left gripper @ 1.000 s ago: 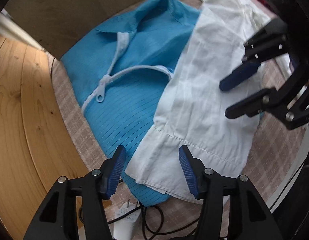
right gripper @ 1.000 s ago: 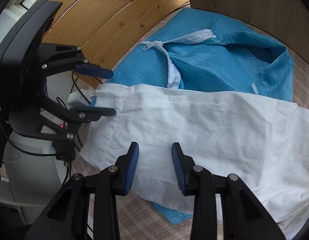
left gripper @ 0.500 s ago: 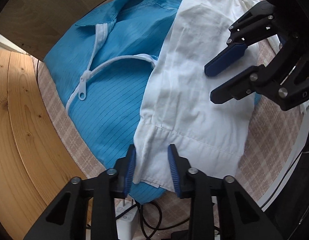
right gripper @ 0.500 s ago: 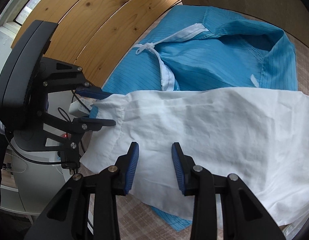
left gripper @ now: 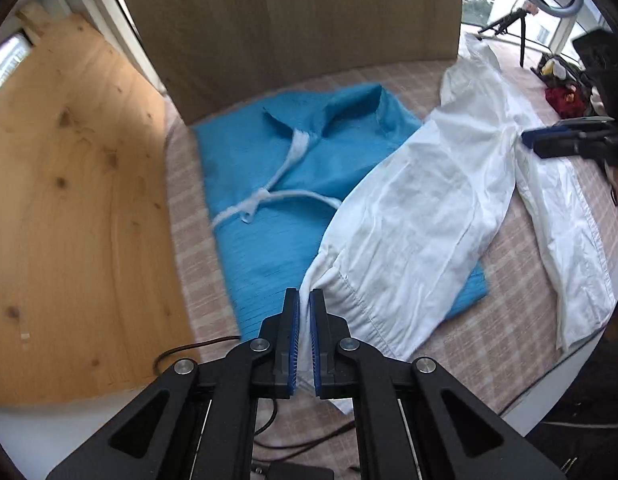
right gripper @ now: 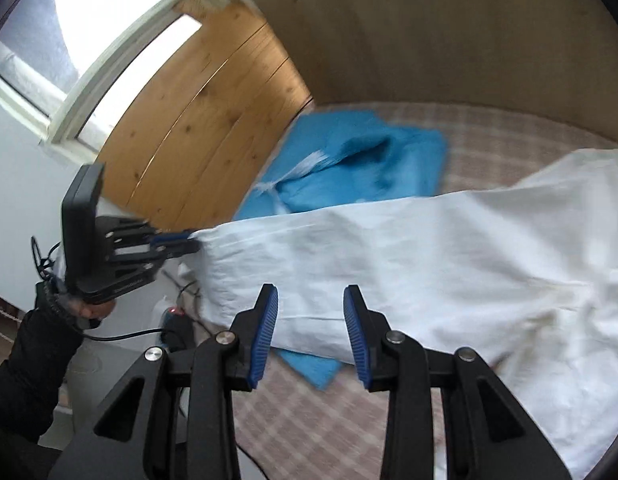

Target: Fold clothes

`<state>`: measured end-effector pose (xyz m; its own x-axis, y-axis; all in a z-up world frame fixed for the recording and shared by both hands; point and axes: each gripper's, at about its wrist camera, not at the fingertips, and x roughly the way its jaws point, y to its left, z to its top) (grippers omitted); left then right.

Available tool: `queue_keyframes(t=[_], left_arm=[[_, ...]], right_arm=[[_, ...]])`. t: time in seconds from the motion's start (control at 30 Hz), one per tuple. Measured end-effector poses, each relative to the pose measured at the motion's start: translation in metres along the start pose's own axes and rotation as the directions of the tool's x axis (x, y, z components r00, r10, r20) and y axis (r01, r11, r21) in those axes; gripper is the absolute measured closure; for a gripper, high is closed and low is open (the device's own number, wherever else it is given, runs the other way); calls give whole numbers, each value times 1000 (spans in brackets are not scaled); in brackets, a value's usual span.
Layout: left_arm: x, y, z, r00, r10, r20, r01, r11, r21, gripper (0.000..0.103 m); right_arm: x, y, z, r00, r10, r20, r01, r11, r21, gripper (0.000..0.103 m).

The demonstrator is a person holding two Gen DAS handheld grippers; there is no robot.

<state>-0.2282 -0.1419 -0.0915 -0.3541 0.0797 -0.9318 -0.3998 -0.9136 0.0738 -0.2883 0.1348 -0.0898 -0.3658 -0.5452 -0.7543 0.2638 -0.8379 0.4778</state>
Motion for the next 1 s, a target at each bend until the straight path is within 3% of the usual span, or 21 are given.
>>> queue_keyframes(t=[0.07, 0.23, 0.43, 0.6, 0.73, 0.93, 1.0], left_arm=[[-22, 6, 9, 999, 6, 53, -5, 1000, -27, 98], [-64, 4, 28, 991, -3, 132, 6, 1000, -23, 98], [-62, -20, 11, 996, -10, 92, 6, 999, 39, 98], [-50, -31, -4, 999, -9, 49, 6, 999, 54, 98], [-36, -25, -13, 1000, -7, 9, 6, 1000, 29, 98], [-28, -18, -18, 1000, -16, 0, 16, 1000, 5, 98], [-27, -17, -18, 1000, -21, -2, 21, 1000, 4, 98]], right_arm=[[-23, -36, 2, 992, -122, 32, 121, 992, 35, 69], [-18, -109, 28, 985, -170, -9, 169, 968, 186, 69], [-11, -190, 61, 975, -212, -62, 220, 910, 352, 69], [23, -193, 98, 961, -220, -168, 271, 876, 399, 69], [37, -202, 118, 926, -326, -188, 376, 835, 402, 69], [50, -229, 122, 905, -349, -243, 424, 785, 451, 69], [52, -234, 122, 909, -335, -248, 415, 782, 465, 69]])
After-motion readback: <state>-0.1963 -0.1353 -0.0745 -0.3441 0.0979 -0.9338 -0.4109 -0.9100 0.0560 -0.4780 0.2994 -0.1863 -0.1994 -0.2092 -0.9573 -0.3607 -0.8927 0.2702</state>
